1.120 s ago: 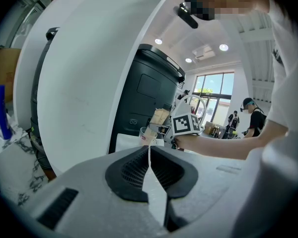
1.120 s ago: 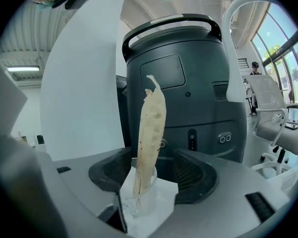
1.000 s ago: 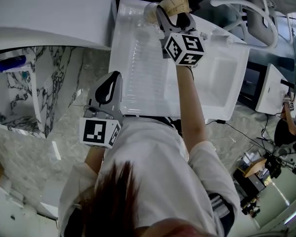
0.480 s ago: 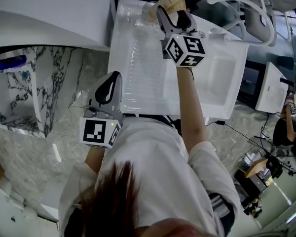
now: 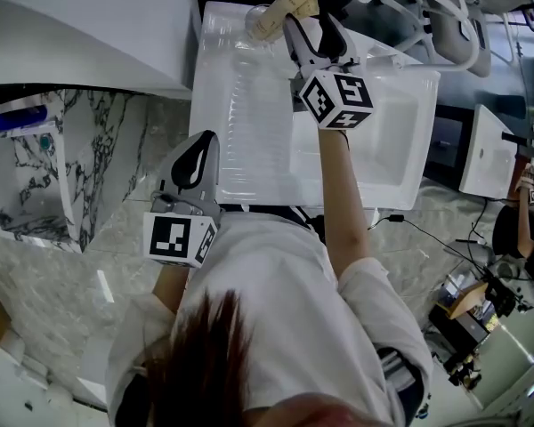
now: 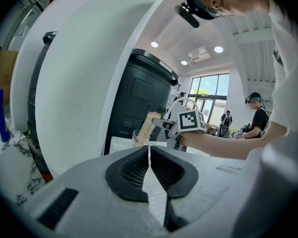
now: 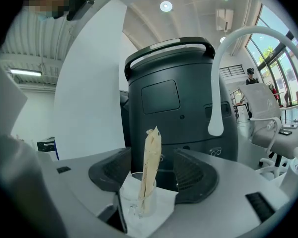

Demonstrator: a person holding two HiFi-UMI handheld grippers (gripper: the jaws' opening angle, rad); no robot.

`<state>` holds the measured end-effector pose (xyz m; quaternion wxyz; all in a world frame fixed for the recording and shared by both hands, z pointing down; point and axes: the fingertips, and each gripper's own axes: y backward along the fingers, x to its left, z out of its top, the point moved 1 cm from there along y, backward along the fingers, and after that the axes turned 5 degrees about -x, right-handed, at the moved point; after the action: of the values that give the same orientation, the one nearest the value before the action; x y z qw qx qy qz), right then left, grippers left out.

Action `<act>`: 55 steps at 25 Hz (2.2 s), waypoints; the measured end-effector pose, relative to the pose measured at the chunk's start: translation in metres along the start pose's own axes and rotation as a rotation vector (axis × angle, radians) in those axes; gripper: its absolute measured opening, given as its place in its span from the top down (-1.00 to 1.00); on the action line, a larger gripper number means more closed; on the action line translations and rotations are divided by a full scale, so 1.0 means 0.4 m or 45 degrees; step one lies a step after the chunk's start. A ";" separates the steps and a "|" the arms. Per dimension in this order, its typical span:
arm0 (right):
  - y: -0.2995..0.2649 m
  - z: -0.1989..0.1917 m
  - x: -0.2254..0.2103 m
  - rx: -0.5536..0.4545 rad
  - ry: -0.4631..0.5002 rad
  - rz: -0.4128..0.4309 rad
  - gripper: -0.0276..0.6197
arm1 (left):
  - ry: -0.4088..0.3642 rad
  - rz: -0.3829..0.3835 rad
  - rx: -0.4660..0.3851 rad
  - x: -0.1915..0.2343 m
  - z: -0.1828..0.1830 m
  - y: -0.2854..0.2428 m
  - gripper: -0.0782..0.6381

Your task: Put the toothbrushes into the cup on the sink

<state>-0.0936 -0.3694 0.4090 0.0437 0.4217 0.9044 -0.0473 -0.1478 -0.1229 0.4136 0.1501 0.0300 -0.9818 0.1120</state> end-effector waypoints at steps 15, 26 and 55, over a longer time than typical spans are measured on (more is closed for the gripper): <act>0.109 0.201 0.014 -0.187 0.036 -0.025 0.46 | -0.057 -0.053 -0.040 -0.045 0.051 -0.009 0.71; 0.241 0.384 0.040 -0.317 0.118 0.016 0.79 | -0.064 -0.137 -0.087 -0.110 0.099 -0.022 0.71; 0.692 0.408 -0.008 -0.194 0.114 -0.206 0.87 | -0.092 -0.201 -0.130 -0.186 0.183 -0.009 0.72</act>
<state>0.1272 -0.2146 0.2343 0.0314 0.3444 0.9376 0.0370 -0.0975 -0.1414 0.3239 0.1244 0.1037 -0.9856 0.0483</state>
